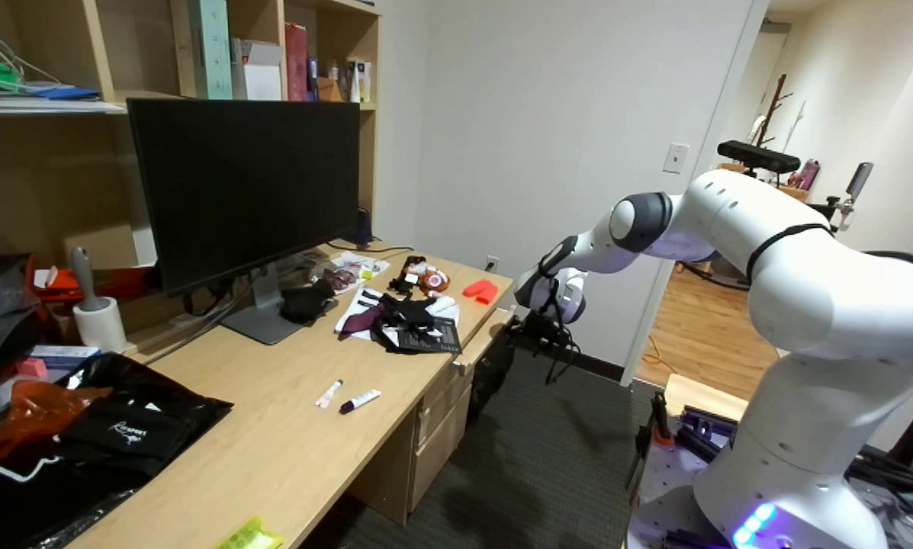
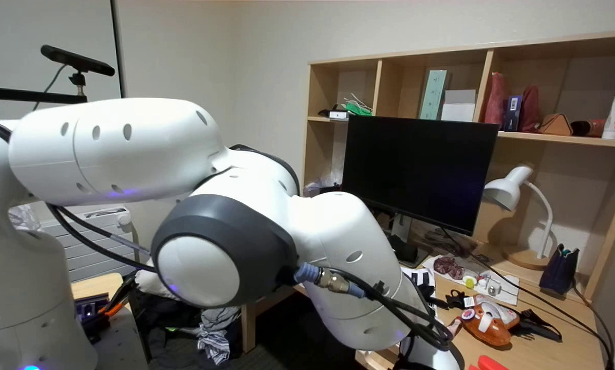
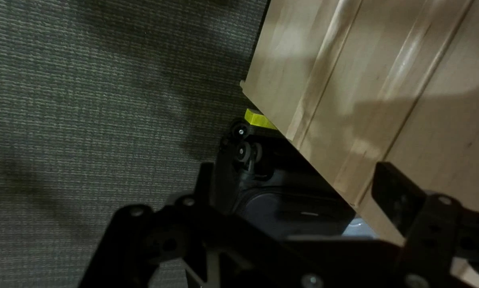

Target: Close the drawer on the right

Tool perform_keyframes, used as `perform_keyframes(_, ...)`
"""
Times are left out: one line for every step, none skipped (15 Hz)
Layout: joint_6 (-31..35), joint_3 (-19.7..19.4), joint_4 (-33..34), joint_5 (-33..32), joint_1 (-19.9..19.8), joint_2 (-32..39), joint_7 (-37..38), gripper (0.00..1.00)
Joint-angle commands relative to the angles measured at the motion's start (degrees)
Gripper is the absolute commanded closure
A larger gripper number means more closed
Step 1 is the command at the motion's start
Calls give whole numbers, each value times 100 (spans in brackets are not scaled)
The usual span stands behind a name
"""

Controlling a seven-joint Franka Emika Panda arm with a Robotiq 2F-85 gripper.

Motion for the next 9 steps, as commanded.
perform_keyframes(435, 385, -820, 95, -313, -572, -382, 0)
perform_keyframes(463, 413, -960, 61, -341, -672, -386, 0)
perform_keyframes(513, 491, -1082, 54, -391, -765, -423, 0)
perform_keyframes(486, 521, -1188, 49, -404, -855, -398, 0)
perform_keyframes(543, 589, -1246, 47, -420, -909, -404, 0)
perform_keyframes(483, 621, -1242, 36, -392, -951, -350, 0)
perform_keyframes(527, 638, -1113, 50, -311, -891, -251, 0)
perform_keyframes(466, 620, -1004, 44, -233, -851, -167, 0)
perform_keyframes(411, 605, -771, 23, -120, -734, -35, 0)
